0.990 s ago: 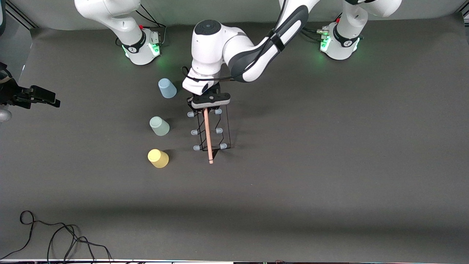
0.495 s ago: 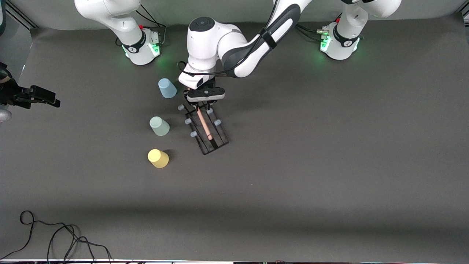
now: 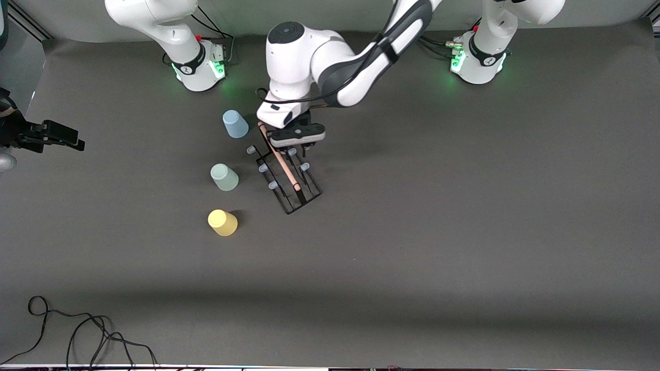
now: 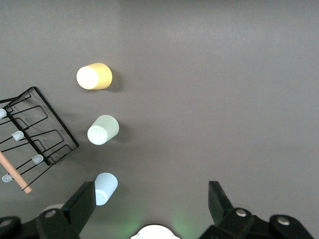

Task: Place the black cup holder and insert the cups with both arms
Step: 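Open the left gripper and withdraw it while the right gripper reaches out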

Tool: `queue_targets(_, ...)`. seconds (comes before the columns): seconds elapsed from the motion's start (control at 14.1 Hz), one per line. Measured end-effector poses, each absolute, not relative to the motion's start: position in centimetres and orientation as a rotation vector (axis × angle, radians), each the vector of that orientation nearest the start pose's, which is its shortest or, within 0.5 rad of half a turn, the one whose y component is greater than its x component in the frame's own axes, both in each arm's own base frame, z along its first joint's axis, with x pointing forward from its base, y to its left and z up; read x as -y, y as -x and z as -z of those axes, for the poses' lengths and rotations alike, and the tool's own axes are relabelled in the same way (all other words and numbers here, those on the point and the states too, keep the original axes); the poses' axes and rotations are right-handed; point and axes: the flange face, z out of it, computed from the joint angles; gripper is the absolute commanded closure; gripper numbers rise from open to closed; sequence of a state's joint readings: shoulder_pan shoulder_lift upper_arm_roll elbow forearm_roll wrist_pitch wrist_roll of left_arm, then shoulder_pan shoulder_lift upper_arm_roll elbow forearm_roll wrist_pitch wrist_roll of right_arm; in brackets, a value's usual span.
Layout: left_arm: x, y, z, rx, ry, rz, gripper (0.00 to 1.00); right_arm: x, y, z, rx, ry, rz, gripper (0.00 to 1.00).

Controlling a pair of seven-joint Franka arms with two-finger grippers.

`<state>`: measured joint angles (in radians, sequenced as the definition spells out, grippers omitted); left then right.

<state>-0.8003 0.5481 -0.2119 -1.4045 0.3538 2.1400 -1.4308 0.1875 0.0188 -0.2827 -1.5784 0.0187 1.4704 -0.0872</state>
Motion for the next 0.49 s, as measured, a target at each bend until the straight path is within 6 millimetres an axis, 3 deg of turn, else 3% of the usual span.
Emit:
queue_targets(0.14,54.2,-46.8,-46.1,0.525,3.185,0.402,0.28,4.9,-54.6,-60.3,-0.012,3.111,-0.194,0.00)
queue_targets(0.28,47.5,-50.4,-51.1,0.459,3.175,0.320,0.24,4.7,-54.6,-60.3,-0.009,3.110,-0.200,0.00)
queue_targets(0.49,38.9,-53.2,-55.3,0.352,3.107,0.232,0.22,4.0,-54.3,-59.9,-0.053,3.106,-0.240,0.00)
